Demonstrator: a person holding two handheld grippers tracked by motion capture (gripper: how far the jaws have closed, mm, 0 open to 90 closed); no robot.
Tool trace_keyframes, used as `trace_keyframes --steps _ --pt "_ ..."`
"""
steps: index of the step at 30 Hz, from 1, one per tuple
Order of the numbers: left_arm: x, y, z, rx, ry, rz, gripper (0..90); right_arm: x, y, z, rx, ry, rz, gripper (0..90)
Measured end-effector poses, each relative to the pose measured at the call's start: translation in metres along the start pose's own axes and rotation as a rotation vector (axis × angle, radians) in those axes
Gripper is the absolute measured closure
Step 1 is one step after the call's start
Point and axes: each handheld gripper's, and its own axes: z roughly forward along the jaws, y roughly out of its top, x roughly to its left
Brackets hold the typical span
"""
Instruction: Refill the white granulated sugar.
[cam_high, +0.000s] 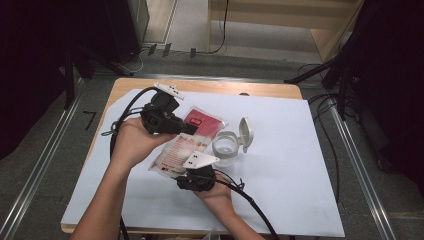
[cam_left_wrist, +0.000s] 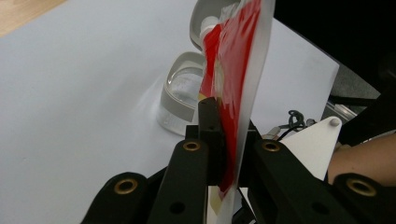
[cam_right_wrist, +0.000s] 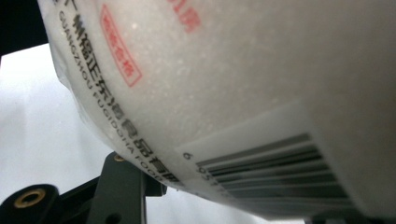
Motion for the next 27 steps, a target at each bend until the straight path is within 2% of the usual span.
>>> trace_keyframes --steps 3,5,7,10,14,18,20,21,22,23,24,27 --pt "-0.002 0.000 0.007 0.030 -0.006 0.011 86.9 -0.001 -0.003 -0.002 0.004 0.018 0.015 50.3" --pt "-0.003 0.000 0.011 0.051 0.020 0.022 86.4 -0.004 -0.004 -0.003 0.002 0.058 0.037 50.5" --pt "-0.004 0.001 0.015 0.073 0.037 0.045 85.9 -0.005 -0.006 -0.004 -0.006 0.075 0.052 50.7" --pt "-0.006 0.002 0.018 0.060 0.033 0.024 90.0 -0.006 -0.006 -0.007 -0.013 0.071 0.057 50.5" --pt "-0.005 0.003 0.019 0.067 0.043 0.014 90.0 -0.005 -0.003 -0.007 -0.009 0.067 0.070 49.2" --pt "-0.002 0.002 0.020 0.042 0.029 -0.010 90.0 -0.003 -0.002 -0.008 -0.007 0.045 0.061 43.7" --pt "-0.003 0.002 0.022 0.018 0.029 -0.010 90.0 -0.002 0.000 -0.010 -0.008 0.038 0.064 42.4" --pt "-0.004 0.003 0.024 0.019 0.026 -0.007 90.0 -0.002 0.000 -0.010 -0.011 0.045 0.067 42.3" --pt "-0.004 0.004 0.025 0.034 0.027 0.012 90.0 -0.002 0.002 -0.010 -0.003 0.047 0.074 42.6" --pt "-0.007 0.005 0.028 0.030 0.041 0.006 90.0 -0.001 0.003 -0.009 0.006 0.050 0.081 43.6" --pt "-0.008 0.005 0.029 0.034 0.043 0.006 90.0 -0.002 0.004 -0.009 0.014 0.077 0.101 46.7" --pt "-0.010 0.006 0.032 0.047 0.035 0.017 89.4 0.000 0.004 -0.007 0.012 0.083 0.124 51.0"
